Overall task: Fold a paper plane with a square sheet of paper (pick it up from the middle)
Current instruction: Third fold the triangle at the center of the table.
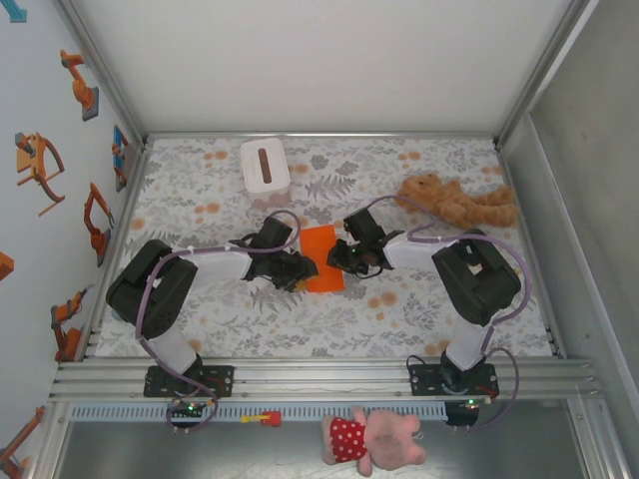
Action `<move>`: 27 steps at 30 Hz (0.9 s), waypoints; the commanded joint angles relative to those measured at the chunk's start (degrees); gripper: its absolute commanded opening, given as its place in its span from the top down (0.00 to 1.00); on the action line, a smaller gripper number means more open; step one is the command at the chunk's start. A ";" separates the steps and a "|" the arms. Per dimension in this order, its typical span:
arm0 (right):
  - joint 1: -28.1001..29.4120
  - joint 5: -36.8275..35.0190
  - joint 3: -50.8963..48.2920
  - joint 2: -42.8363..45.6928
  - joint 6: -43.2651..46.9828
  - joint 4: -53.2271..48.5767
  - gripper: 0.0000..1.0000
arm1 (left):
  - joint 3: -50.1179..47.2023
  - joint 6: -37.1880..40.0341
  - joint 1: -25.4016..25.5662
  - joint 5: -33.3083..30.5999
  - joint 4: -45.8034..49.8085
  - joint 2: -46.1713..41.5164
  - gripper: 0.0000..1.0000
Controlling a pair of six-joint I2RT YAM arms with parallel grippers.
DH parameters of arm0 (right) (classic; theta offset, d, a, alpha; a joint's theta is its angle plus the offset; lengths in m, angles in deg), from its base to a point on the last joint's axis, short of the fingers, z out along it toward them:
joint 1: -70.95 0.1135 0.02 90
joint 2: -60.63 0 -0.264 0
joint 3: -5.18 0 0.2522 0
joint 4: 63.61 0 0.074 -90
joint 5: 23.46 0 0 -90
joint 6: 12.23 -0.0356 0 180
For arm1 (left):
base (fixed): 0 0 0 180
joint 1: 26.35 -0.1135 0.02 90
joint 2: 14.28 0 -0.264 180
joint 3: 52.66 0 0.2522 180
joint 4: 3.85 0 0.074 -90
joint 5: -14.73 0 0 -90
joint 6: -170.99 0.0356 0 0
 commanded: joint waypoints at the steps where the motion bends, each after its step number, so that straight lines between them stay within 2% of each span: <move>1: -0.37 0.20 -1.40 -1.35 -0.87 -0.97 0.79 | 1.55 1.25 -0.77 0.99 -0.78 -0.28 0.65; 8: -0.45 0.16 -1.59 -1.09 -0.87 -0.68 0.80 | 0.85 1.09 -3.48 2.12 -3.26 0.69 0.66; 19: -0.47 0.37 -2.54 0.16 -0.94 1.53 0.79 | 0.68 -0.84 -5.27 4.78 -6.98 3.44 0.81; 25: -0.64 -1.28 -4.37 4.47 1.22 4.90 0.73 | -0.03 -2.00 -5.51 4.62 -7.49 3.03 0.88; 27: -0.71 -2.42 -4.83 7.24 3.52 5.42 0.66 | -0.07 -2.37 -5.58 4.71 -7.58 2.94 0.92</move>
